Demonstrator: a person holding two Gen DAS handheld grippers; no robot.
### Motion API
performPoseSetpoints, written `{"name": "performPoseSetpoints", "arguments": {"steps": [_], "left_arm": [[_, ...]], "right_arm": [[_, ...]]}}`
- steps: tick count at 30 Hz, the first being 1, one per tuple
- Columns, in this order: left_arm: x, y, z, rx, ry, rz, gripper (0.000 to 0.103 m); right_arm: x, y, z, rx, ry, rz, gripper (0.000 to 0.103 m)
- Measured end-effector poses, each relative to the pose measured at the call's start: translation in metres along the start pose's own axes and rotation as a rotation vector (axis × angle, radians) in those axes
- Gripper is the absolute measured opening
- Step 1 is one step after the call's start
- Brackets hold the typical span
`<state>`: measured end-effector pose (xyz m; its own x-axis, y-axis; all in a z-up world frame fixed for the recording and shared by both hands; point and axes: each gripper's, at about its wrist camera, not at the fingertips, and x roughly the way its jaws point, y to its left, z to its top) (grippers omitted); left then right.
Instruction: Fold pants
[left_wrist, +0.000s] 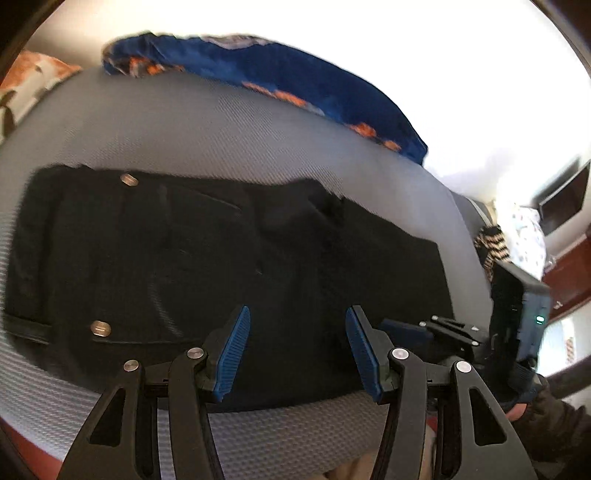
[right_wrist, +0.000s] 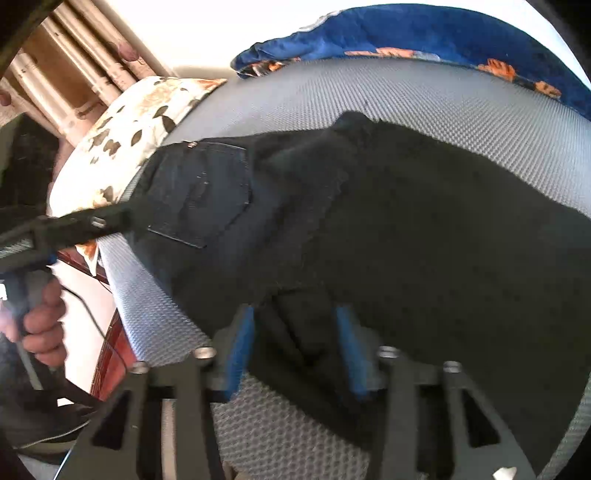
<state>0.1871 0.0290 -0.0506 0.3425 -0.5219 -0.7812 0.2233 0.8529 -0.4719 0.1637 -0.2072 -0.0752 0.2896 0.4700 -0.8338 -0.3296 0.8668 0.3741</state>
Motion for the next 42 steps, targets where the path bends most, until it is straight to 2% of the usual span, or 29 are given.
{"name": "performPoseSetpoints", "arguments": {"steps": [4, 6, 8, 10, 14, 18, 21, 28, 30, 31, 32, 33, 35, 39, 42], "left_arm": [[0.020, -0.005, -0.003, -0.036, 0.085, -0.103, 0.055], [0.037, -0.004, -0.004, -0.092, 0.165, -0.180, 0.055], [0.051, -0.001, -0.004, -0.154, 0.217, -0.223, 0.055], [0.062, 0.003, -0.003, -0.207, 0.259, -0.238, 0.054], [0.079, 0.007, -0.002, -0.265, 0.327, -0.220, 0.048], [0.088, 0.007, -0.001, -0.297, 0.335, -0.246, 0.044], [0.100, 0.005, -0.005, -0.326, 0.365, -0.288, 0.032], [0.115, 0.007, -0.013, -0.418, 0.350, -0.408, 0.032], [0.115, 0.007, -0.013, -0.412, 0.336, -0.397, 0.021], [0.114, 0.005, -0.013, -0.403, 0.332, -0.378, 0.020], [0.111, 0.002, -0.013, -0.377, 0.316, -0.358, 0.012], [0.108, 0.000, -0.013, -0.353, 0.299, -0.324, 0.009], [0.101, -0.005, -0.015, -0.306, 0.274, -0.278, 0.009], [0.081, -0.011, -0.019, -0.257, 0.230, -0.246, 0.008], [0.079, -0.011, -0.025, -0.211, 0.229, -0.193, 0.008]], "right_arm": [[-0.033, -0.003, -0.008, -0.004, -0.052, -0.035, 0.049], [-0.051, -0.016, -0.013, 0.042, -0.093, -0.054, 0.049], [-0.063, -0.029, -0.016, 0.099, -0.128, -0.068, 0.051], [-0.072, -0.043, -0.022, 0.156, -0.151, -0.077, 0.051], [-0.075, -0.060, -0.028, 0.239, -0.164, -0.077, 0.053], [-0.076, -0.071, -0.036, 0.273, -0.163, -0.066, 0.053], [-0.075, -0.073, -0.037, 0.278, -0.165, -0.060, 0.053], [-0.077, -0.088, -0.039, 0.339, -0.181, -0.041, 0.053], [-0.075, -0.093, -0.041, 0.364, -0.179, -0.036, 0.053], [-0.075, -0.094, -0.042, 0.370, -0.177, -0.039, 0.053], [-0.074, -0.095, -0.042, 0.373, -0.175, -0.042, 0.053], [-0.074, -0.096, -0.043, 0.375, -0.172, -0.047, 0.053], [-0.074, -0.097, -0.044, 0.381, -0.169, -0.057, 0.053], [-0.077, -0.097, -0.045, 0.375, -0.164, -0.083, 0.053], [-0.077, -0.095, -0.046, 0.356, -0.157, -0.111, 0.053]]}}
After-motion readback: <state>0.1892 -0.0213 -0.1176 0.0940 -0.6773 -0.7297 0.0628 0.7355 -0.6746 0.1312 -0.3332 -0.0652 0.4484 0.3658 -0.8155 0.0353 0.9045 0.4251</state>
